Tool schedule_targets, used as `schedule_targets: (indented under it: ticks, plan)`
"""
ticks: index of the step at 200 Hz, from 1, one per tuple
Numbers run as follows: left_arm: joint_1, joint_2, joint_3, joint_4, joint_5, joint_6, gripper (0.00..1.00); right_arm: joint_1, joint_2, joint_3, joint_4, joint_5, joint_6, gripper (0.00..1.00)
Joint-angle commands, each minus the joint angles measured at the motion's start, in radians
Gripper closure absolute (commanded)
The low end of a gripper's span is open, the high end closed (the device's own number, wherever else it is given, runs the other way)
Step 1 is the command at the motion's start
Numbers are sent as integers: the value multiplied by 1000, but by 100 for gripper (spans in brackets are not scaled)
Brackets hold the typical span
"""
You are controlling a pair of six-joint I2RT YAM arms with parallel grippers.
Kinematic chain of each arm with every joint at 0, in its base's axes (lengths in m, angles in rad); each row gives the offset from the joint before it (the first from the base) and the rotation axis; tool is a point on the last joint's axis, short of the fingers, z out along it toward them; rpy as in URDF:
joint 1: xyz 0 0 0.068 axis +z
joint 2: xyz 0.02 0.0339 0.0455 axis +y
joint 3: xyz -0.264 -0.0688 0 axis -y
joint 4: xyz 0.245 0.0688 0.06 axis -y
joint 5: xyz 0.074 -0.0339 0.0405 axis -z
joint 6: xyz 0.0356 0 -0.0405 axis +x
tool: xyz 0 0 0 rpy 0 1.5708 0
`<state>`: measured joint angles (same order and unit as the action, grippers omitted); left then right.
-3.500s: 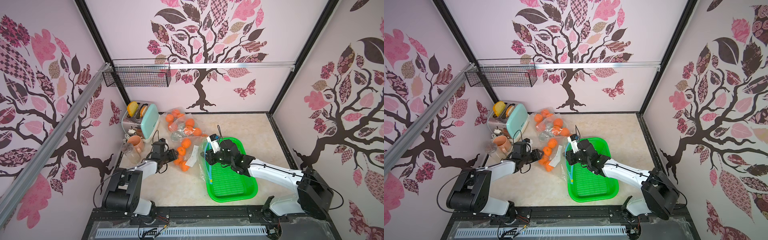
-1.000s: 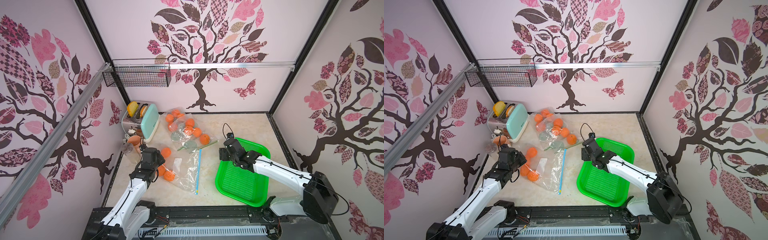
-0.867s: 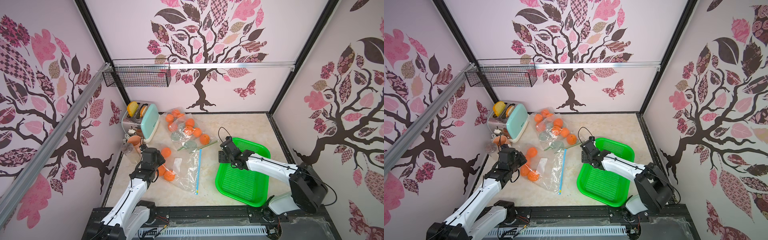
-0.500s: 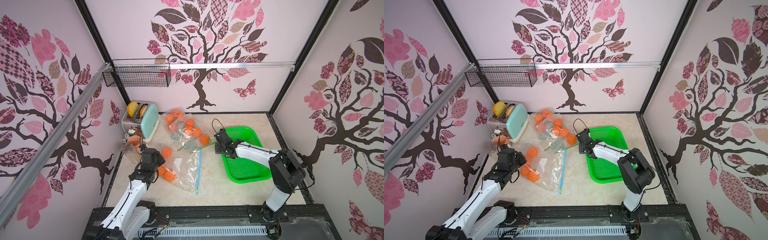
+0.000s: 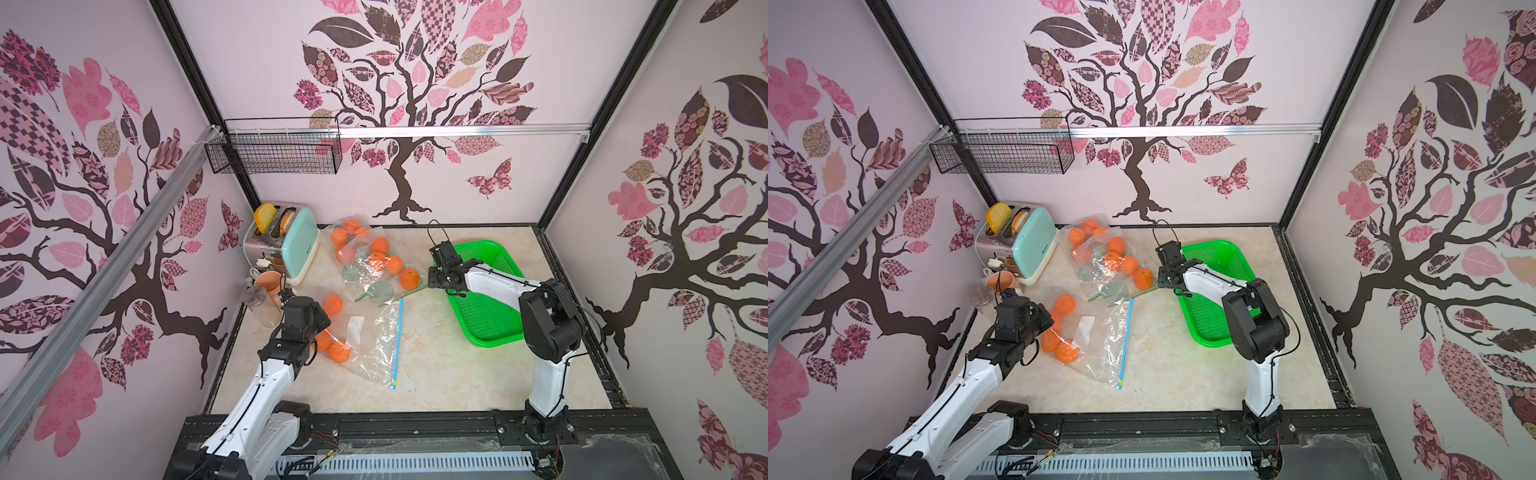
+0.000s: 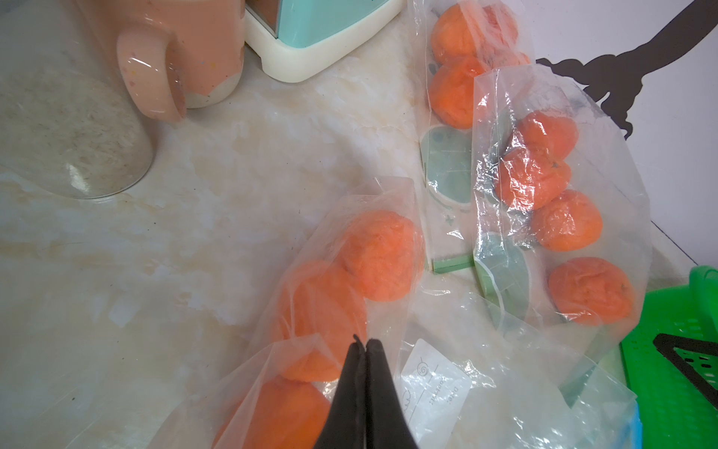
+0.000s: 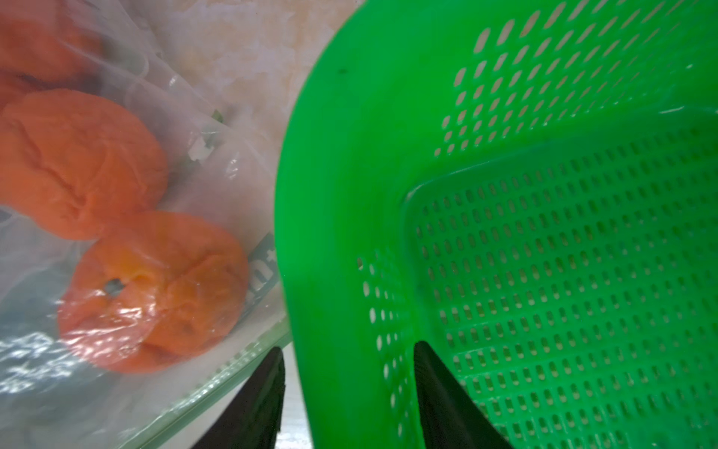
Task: Open the zip-top bag and take out the orange
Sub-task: Move the basket to the center of the board.
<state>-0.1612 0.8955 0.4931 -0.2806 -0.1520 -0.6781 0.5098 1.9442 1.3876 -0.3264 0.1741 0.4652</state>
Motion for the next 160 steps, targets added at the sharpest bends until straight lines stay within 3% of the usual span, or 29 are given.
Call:
schedule_targets:
  ticks: [1, 23, 75, 95, 132, 160]
  plan:
    - [4, 3, -7, 18, 9, 3, 100, 7, -58, 33, -42, -46, 24, 30]
    - [4, 4, -7, 19, 19, 10, 100, 6, -165, -29, -47, -11, 9, 21]
    - [4, 9, -11, 35, 26, 5, 100, 6, -490, -423, 20, -11, 49, 19]
    - [5, 16, -12, 42, 32, 5, 100, 9, -543, -519, 32, -121, 61, 22]
    - [3, 16, -10, 39, 32, 0, 100, 38, -557, -557, 85, -314, 106, 28]
    - [3, -6, -12, 26, 22, -1, 100, 59, -523, -490, 80, -273, 91, 29]
